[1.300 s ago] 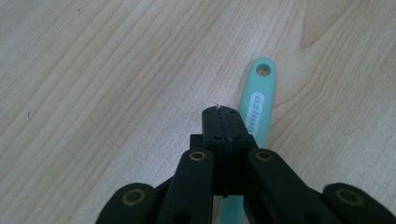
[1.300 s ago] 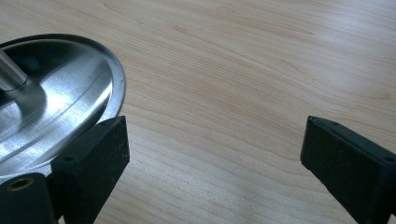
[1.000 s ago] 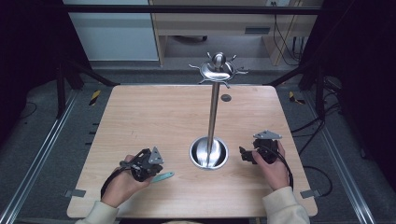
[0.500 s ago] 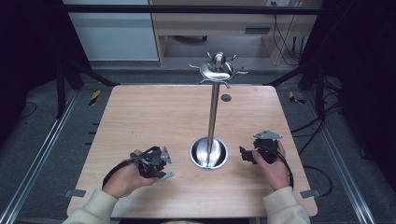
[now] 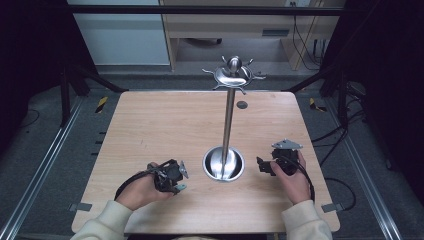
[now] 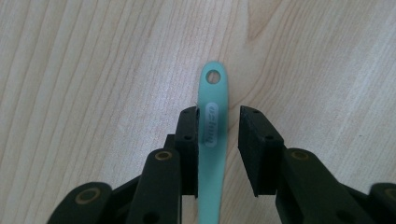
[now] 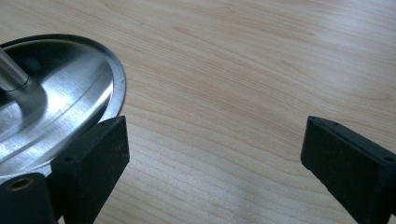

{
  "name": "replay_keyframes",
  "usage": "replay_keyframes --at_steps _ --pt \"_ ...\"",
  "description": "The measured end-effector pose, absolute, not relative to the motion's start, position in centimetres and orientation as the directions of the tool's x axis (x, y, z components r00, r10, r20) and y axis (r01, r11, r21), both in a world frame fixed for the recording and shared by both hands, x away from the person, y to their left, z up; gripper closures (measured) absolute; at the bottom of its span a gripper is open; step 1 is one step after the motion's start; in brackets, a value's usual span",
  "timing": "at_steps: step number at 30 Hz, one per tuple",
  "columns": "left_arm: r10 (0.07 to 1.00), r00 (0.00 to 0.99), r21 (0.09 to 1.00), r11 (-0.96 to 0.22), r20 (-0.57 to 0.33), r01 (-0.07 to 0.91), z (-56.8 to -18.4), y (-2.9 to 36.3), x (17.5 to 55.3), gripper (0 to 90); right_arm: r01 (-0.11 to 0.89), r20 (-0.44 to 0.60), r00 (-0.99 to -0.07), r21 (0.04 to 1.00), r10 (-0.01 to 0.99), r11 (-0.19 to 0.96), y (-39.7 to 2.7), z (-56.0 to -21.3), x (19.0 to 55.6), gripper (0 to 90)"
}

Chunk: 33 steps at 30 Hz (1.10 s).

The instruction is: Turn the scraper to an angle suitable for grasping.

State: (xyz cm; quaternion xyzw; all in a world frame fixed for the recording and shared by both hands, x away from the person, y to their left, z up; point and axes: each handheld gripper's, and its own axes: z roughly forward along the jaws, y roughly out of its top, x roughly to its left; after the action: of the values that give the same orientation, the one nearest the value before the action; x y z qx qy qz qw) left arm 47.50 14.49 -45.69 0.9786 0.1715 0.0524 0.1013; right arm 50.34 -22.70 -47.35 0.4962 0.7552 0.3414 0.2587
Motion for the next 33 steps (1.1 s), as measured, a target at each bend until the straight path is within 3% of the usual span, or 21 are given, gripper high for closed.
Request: replay_keyframes --at_steps 18,33 --pt "0.347 0.937 0.185 -0.924 0.045 0.334 -46.30 14.28 48.22 68.6 0.573 -0.049 -0.373 0.773 0.926 0.272 -22.68 -47.31 50.31 8.2" --pt "0.340 0.940 0.169 -0.928 0.019 0.332 -46.23 14.18 48.46 73.5 0.574 -0.049 -0.373 0.772 0.926 0.272 -22.68 -47.32 50.32 8.2"
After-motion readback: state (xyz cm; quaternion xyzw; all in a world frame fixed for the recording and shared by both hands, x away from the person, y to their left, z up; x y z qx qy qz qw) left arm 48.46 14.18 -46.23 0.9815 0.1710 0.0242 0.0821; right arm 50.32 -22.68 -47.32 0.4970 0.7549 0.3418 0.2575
